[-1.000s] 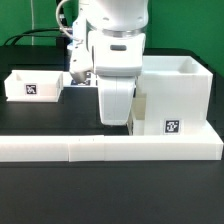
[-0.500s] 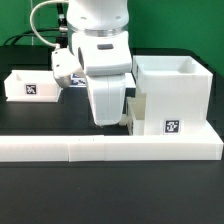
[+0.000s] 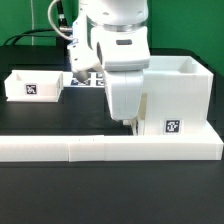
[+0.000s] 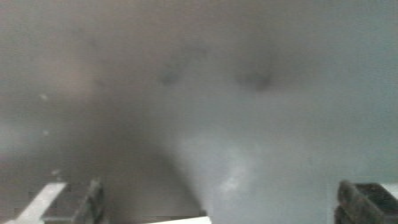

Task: Assemble drawer

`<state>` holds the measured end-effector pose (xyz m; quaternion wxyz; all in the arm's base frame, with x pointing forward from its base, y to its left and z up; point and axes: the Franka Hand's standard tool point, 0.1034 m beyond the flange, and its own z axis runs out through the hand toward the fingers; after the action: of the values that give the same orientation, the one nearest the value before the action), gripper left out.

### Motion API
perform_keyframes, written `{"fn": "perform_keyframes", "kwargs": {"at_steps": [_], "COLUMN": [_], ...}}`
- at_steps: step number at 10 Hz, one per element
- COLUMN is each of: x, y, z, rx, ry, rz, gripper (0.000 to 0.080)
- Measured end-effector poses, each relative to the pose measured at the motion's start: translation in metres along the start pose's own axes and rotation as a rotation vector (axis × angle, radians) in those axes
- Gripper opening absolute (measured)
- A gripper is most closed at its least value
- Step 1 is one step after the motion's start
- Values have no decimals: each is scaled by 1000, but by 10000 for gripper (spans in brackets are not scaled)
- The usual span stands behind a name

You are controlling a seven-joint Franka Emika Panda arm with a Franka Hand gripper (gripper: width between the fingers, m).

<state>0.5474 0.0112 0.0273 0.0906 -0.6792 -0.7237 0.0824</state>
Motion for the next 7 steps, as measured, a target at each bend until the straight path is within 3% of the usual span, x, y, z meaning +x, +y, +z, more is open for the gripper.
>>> {"fn": "perform_keyframes", "kwargs": {"at_steps": [2, 3, 4, 6, 7], "x": [2, -1, -11, -47, -61], "y": [-6, -5, -2, 5, 4], "z": [3, 3, 2, -1, -3], "rx": [24, 21, 1, -62, -70], "ry": [-2, -1, 3, 40, 44], "rz": [38, 22, -11, -158, -186], "gripper": [649, 649, 649, 649, 649]}}
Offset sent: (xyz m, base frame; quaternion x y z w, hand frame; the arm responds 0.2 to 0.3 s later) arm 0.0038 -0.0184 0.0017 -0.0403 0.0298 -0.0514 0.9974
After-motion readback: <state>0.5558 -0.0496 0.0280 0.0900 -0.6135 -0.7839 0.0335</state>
